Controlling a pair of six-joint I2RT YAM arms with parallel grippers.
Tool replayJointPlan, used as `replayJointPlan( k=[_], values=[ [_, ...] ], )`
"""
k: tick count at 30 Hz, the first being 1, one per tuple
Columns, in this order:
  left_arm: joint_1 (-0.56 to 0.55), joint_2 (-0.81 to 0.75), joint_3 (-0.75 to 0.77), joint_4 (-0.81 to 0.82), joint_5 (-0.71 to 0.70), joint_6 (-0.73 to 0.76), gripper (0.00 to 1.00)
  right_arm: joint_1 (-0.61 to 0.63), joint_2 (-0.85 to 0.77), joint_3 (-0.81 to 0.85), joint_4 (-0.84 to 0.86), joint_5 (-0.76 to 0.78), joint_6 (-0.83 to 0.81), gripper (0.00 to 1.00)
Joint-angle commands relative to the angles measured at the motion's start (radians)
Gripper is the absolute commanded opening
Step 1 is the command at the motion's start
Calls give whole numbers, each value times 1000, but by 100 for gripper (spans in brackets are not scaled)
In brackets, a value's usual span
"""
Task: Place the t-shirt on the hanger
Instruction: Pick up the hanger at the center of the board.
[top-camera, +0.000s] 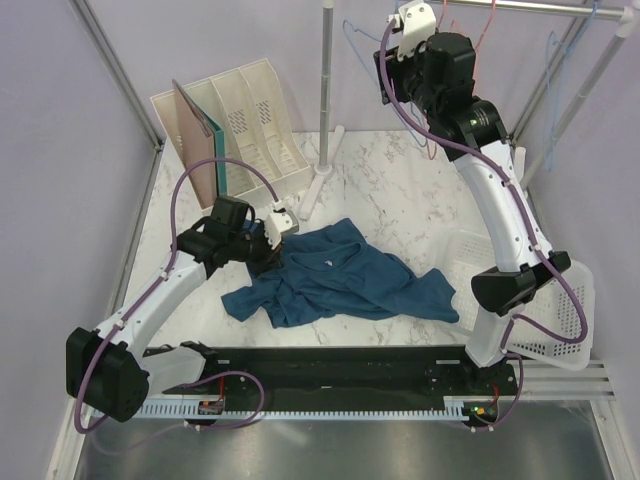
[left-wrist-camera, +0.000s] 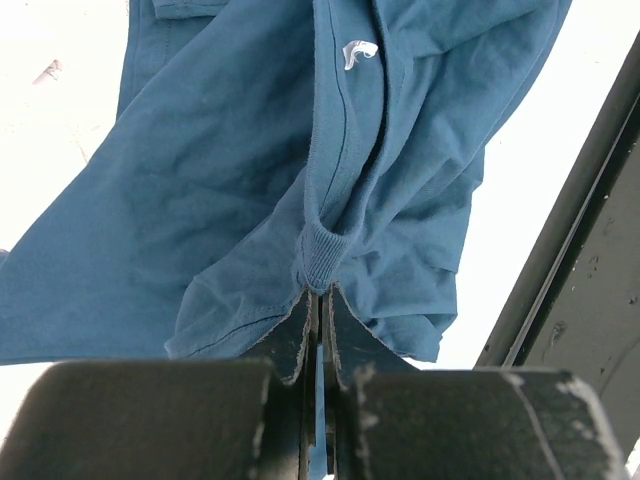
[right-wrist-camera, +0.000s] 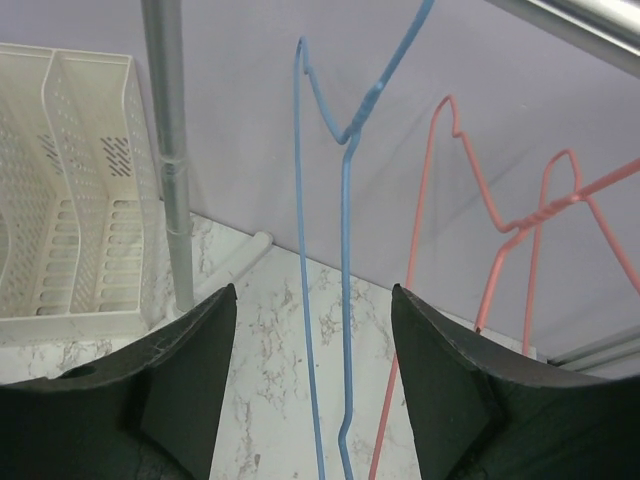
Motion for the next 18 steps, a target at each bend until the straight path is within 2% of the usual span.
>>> replayJointPlan(
  k=[1,14,17,18],
  values=[
    [-4,-17,-1,26,25,-31,2,-18,11,3,81,46,16,68],
    [-4,-39,-28,26,28,-29,2,-44,97,-22,149,-3,-27,61],
    [-5,-40,-28,26,26,-29,2,-44,97,-52,175,-17,-35,53],
    [-4,-39,-30,25,26,-29,2,-44,98,-54,176,-24,-35,46]
  ],
)
